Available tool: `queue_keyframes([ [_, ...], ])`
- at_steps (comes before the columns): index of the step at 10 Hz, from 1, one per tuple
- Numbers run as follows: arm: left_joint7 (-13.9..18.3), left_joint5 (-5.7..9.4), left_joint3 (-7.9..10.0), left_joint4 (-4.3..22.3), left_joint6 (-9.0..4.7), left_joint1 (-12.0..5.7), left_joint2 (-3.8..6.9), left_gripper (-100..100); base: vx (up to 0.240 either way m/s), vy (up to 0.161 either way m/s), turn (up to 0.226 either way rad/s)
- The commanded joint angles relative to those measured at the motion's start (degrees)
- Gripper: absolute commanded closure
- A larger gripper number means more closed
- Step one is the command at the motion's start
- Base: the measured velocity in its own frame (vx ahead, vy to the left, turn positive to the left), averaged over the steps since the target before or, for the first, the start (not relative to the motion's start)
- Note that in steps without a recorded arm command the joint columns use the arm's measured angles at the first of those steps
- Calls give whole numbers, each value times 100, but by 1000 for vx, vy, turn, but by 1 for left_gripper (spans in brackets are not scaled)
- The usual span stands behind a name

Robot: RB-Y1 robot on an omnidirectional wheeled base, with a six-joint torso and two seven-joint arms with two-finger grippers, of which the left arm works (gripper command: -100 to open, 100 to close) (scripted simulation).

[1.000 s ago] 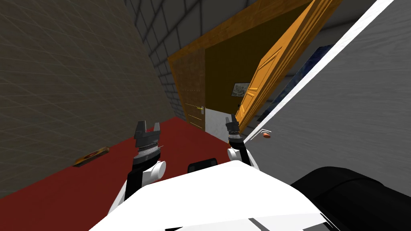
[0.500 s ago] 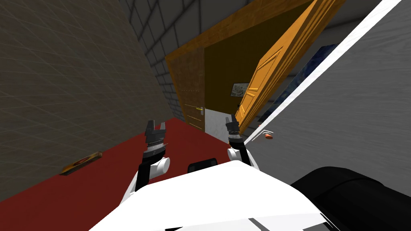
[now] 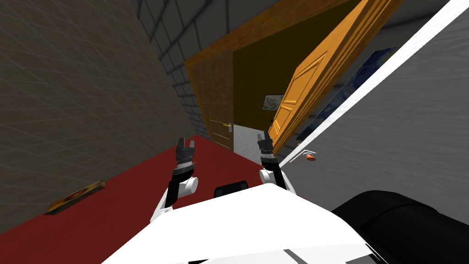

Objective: Push the door open

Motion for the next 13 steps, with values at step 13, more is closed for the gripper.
queue_keyframes([
  [13,-112,412,-531,2019,265,-1274,71,-100,90,51,-72],
])
